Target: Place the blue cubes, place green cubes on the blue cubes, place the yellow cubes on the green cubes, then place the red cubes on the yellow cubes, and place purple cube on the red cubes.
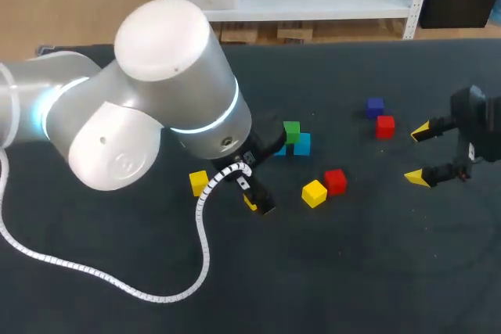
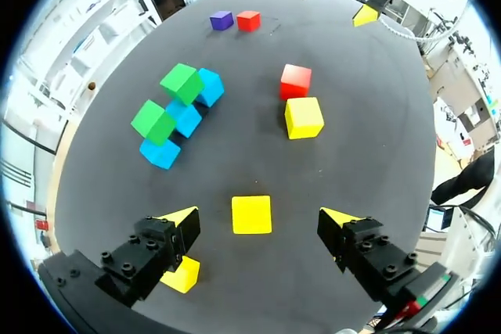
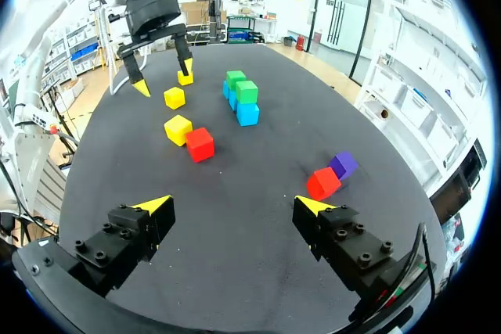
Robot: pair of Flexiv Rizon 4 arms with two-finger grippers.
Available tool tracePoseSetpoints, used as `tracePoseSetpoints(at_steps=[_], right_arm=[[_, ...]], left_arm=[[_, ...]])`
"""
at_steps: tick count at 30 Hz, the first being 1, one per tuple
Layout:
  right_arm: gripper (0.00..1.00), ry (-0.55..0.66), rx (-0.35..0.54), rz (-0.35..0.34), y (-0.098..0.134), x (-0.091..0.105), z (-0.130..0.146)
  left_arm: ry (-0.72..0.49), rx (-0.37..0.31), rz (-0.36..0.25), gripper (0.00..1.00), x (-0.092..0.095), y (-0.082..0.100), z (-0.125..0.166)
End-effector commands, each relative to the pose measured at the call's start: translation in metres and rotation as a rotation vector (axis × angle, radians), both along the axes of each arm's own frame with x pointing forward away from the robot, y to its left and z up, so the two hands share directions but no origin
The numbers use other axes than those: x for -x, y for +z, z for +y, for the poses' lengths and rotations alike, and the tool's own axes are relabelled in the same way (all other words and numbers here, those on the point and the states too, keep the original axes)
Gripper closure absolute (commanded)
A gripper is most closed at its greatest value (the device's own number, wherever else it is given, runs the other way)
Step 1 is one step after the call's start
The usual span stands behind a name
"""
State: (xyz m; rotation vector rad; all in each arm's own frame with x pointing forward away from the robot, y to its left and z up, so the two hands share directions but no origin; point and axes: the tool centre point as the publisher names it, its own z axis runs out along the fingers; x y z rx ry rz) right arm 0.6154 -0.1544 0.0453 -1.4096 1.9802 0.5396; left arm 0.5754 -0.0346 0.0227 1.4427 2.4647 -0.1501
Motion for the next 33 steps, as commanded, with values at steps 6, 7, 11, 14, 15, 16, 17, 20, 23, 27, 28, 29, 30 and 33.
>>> tracePoseSetpoints(at_steps=[6,7,11,14,15,16,17,20,23,27,28,29,30,33], right_arm=[[0.0,0.001,-0.003,-0.001,-0.001,0.0,0.0],[0.0,0.001,-0.003,-0.001,-0.001,0.0,0.0],[0.0,0.001,-0.003,-0.001,-0.001,0.0,0.0],[0.0,0.001,-0.003,-0.001,-0.001,0.0,0.0],[0.0,0.001,-0.003,-0.001,-0.001,0.0,0.0],[0.0,0.001,-0.003,-0.001,-0.001,0.0,0.0],[0.0,0.001,-0.003,-0.001,-0.001,0.0,0.0],[0.0,0.001,-0.003,-0.001,-0.001,0.0,0.0],[0.0,0.001,-0.003,-0.001,-0.001,0.0,0.0],[0.0,0.001,-0.003,-0.001,-0.001,0.0,0.0],[0.0,0.001,-0.003,-0.001,-0.001,0.0,0.0],[0.0,0.001,-0.003,-0.001,-0.001,0.0,0.0],[0.0,0.001,-0.003,-0.001,-0.001,0.0,0.0],[0.0,0.001,-0.003,-0.001,-0.001,0.0,0.0]], left_arm=[[-0.006,0.009,0.019,0.0,-0.002,-0.009,0.008],[-0.011,0.009,0.02,0.0,-0.002,-0.01,0.009],[-0.023,0.01,0.027,0.0,-0.004,-0.011,0.009],[-0.028,0.011,0.026,0.0,-0.005,-0.012,0.008],[-0.028,0.011,0.027,0.0,-0.005,-0.012,0.008],[-0.028,0.012,0.028,0.0,-0.005,-0.012,0.008],[-0.028,0.014,0.028,0.0,-0.006,-0.012,0.007],[-0.034,0.016,0.031,0.0,-0.006,-0.013,0.004],[-0.04,0.017,0.035,0.0,-0.006,-0.015,0.002],[-0.051,0.018,0.045,0.02,-0.005,-0.018,0.0],[-0.052,0.019,0.045,0.04,-0.005,-0.019,0.0],[-0.053,0.019,0.046,0.07,-0.005,-0.02,0.0],[-0.054,0.019,0.047,0.11,-0.005,-0.02,0.0],[-0.059,0.016,0.052,0.22,-0.005,-0.021,0.0]])
